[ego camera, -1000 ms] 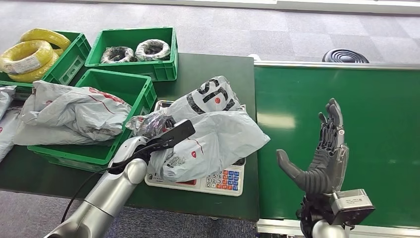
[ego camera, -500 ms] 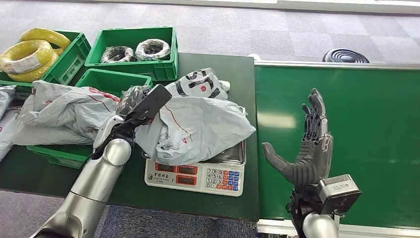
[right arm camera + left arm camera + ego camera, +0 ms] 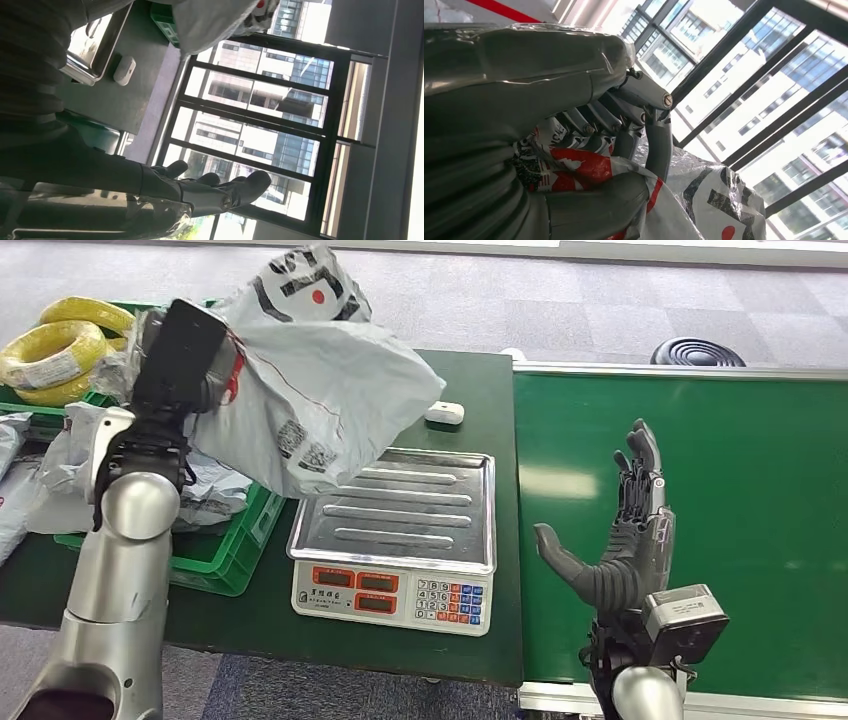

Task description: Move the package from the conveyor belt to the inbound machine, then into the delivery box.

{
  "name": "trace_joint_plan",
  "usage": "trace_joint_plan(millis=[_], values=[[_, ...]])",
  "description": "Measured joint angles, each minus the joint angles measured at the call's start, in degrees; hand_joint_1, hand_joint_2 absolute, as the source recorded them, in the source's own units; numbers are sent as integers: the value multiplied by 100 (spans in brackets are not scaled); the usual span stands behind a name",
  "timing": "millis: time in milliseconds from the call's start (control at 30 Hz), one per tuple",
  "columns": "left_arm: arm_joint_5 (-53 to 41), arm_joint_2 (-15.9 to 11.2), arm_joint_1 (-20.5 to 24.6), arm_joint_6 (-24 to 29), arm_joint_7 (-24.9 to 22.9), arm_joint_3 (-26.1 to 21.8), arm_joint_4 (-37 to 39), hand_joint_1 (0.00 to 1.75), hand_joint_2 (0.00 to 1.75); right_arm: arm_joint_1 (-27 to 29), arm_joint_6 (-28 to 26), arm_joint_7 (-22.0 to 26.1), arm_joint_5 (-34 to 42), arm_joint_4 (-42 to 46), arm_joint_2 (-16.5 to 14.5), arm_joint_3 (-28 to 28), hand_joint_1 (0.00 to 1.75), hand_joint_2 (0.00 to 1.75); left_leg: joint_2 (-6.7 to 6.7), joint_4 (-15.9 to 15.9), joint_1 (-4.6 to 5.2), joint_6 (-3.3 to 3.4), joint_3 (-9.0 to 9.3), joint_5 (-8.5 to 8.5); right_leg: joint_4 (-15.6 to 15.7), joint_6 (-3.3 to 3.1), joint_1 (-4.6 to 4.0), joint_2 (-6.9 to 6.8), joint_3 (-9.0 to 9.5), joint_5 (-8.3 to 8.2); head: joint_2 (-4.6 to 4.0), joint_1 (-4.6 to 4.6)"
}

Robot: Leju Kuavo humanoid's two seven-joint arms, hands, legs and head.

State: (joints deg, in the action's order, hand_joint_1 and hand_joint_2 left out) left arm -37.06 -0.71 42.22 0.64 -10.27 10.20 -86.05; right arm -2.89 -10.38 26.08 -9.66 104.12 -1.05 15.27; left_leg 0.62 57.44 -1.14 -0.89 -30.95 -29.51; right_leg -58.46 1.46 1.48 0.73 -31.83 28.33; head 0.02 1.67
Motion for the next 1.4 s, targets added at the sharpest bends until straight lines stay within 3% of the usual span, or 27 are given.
trace_joint_plan(millis=[133, 333, 467, 733, 800, 967, 1133, 1300, 1400], values=[[81, -159, 310, 36, -39, -150, -209, 175, 175, 4, -7, 0, 0, -49, 7, -43, 0, 175, 0, 0, 0, -1, 1, 1, 0, 0, 0, 0, 1, 0, 0, 0], [99, -251, 382, 96, -42, -219, -319, 175, 175, 10, -18, 0, 2, -80, 11, -62, 0, 175, 1, 1, 1, -1, 1, 1, 0, 0, 1, 0, 1, 0, 0, -1], [-54, -365, 487, 418, -180, -297, -298, 175, 175, 16, -122, 4, 59, -108, 28, -62, 0, 175, -3, 0, 1, -1, 0, 1, 0, 0, 0, 1, 0, 0, 0, -1], [-188, -1236, 860, 1023, -198, -1045, 843, 175, 175, 8, -576, 34, 265, -318, 273, 101, 0, 175, -18, -4, -1, -7, 7, 5, -15, -2, -1, 16, -4, 1, 0, -1], [-134, -1474, 809, 752, -190, -1224, 1160, 175, 175, -5, -706, 37, 290, -368, 353, 167, 0, 175, -22, -4, -1, -7, 8, 5, -15, -3, -1, 18, -4, 1, 0, -2], [143, -2033, 330, -656, -280, -1517, 1741, 175, 175, -19, -886, 2, 397, -461, 554, 263, 0, 175, -27, -4, 0, -8, 6, 5, -14, -3, 0, 21, -6, 2, 0, -3], [99, -2519, -33, -1461, -312, -1559, 2072, 175, 175, 22, -996, 1, 443, -498, 734, 297, 0, 175, -27, -3, 0, -8, 3, 4, -12, -2, 0, 25, -12, 2, 0, -3], [810, -2804, -305, -2973, 176, -1551, 2173, 175, 175, 160, -1078, 112, 583, -502, 939, 301, 0, 175, -26, -3, 0, -8, 2, 4, -11, -2, 0, 25, -12, 2, 0, -2], [1141, -2849, -390, -3287, 336, -1564, 2171, 175, 175, 198, -1080, 162, 636, -506, 1010, 296, 0, 175, -26, -3, 0, -8, 2, 4, -11, -2, 0, 25, -11, 2, 0, -3]])
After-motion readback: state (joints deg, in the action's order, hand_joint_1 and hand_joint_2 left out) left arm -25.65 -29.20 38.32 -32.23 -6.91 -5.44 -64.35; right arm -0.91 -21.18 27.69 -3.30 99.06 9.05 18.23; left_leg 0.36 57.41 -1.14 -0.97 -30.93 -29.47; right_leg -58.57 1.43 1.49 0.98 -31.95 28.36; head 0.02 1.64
